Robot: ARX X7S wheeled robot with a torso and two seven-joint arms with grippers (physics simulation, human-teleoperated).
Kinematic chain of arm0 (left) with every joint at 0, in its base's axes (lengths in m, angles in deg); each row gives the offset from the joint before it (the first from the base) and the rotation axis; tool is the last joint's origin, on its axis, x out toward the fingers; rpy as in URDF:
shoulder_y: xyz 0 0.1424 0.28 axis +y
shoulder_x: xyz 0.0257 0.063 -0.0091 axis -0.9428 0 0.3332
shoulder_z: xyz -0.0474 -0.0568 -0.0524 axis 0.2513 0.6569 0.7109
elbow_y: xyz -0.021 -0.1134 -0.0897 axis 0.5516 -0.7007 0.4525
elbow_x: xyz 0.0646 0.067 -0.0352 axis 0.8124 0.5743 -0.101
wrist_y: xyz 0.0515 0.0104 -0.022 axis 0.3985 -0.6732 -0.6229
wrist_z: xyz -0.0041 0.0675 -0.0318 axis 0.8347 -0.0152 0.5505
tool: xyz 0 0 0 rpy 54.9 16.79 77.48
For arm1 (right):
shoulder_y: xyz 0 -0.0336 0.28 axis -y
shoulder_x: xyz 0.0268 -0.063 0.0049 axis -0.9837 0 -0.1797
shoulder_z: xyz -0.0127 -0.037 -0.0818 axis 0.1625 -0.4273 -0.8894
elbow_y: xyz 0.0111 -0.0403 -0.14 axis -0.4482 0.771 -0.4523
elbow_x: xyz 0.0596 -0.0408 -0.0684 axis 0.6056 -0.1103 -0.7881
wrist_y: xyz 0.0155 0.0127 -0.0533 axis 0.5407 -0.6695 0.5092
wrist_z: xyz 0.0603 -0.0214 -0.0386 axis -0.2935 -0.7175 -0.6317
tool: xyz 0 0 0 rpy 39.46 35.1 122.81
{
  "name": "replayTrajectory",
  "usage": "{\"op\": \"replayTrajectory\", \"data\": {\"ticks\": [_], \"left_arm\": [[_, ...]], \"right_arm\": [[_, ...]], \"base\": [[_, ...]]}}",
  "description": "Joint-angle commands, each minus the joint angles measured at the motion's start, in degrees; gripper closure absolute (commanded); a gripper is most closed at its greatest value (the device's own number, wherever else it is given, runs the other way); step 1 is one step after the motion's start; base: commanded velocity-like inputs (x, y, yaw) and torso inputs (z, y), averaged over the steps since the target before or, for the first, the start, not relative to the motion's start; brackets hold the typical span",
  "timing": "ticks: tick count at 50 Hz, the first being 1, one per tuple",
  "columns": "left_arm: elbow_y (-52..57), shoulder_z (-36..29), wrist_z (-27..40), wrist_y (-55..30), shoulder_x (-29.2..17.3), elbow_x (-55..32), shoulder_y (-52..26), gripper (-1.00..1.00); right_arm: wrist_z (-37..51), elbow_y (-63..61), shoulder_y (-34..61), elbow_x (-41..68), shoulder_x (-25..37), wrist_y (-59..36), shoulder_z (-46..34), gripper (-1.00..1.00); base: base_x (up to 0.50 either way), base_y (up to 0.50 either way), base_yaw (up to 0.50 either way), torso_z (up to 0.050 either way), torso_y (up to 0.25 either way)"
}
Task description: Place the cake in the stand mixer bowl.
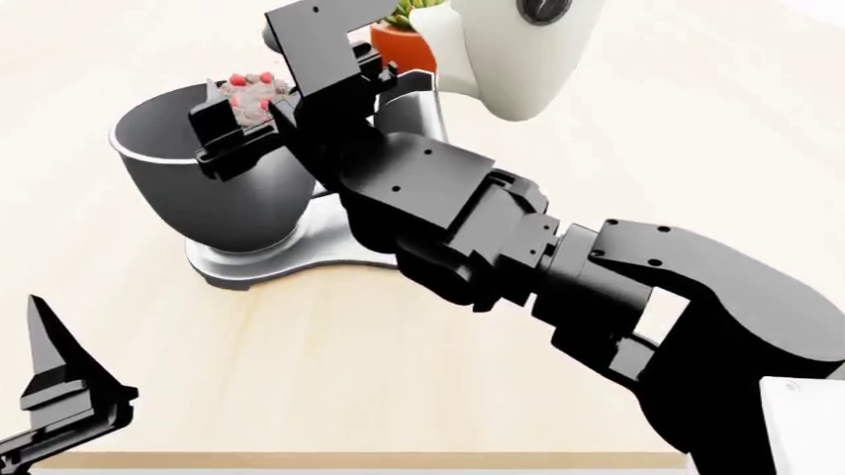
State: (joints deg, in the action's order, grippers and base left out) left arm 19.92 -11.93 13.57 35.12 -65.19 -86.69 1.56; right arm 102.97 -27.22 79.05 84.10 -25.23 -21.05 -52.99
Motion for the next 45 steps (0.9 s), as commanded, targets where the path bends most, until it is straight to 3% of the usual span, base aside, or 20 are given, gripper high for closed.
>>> {"op": "replayTrajectory", "data": {"ticks": [1,18,25,34,45], "left_arm": [[0.1,0.0,0.1,0.1,-0.2,-0.1,0.2,-1.0],[0.0,0.0,0.3,0.3,-0.4,-0.3,0.2,-1.0],[-0.1,-0.4,0.5,0.2,-0.4,0.1,0.1,-1.0],[-0.2,-1.0,0.5,0.1,-0.4,0.5,-0.1,-1.0],[-0.4,-2.1,0.6,-0.3,-0.5,1.2,-0.8,-1.0]], "right_arm": [[-2.2,0.8,-2.3,4.3,-0.1,-1.5,-5.1,-1.0],[-1.6,-0.1,-2.3,3.0,-0.1,-0.9,-5.0,-1.0],[0.3,-8.8,-1.8,-0.3,0.0,4.9,-5.2,-1.0],[8.6,-29.0,-3.7,-4.2,9.6,7.5,-6.4,-1.0],[23.1,-53.3,-4.5,-18.9,20.7,8.5,-9.7,-1.0]], "base": [[0.0,0.0,0.0,0.0,0.0],[0.0,0.0,0.0,-0.001,0.0],[0.0,0.0,0.0,0.0,0.0],[0.0,0.0,0.0,0.0,0.0],[0.0,0.0,0.0,0.0,0.0]]}}
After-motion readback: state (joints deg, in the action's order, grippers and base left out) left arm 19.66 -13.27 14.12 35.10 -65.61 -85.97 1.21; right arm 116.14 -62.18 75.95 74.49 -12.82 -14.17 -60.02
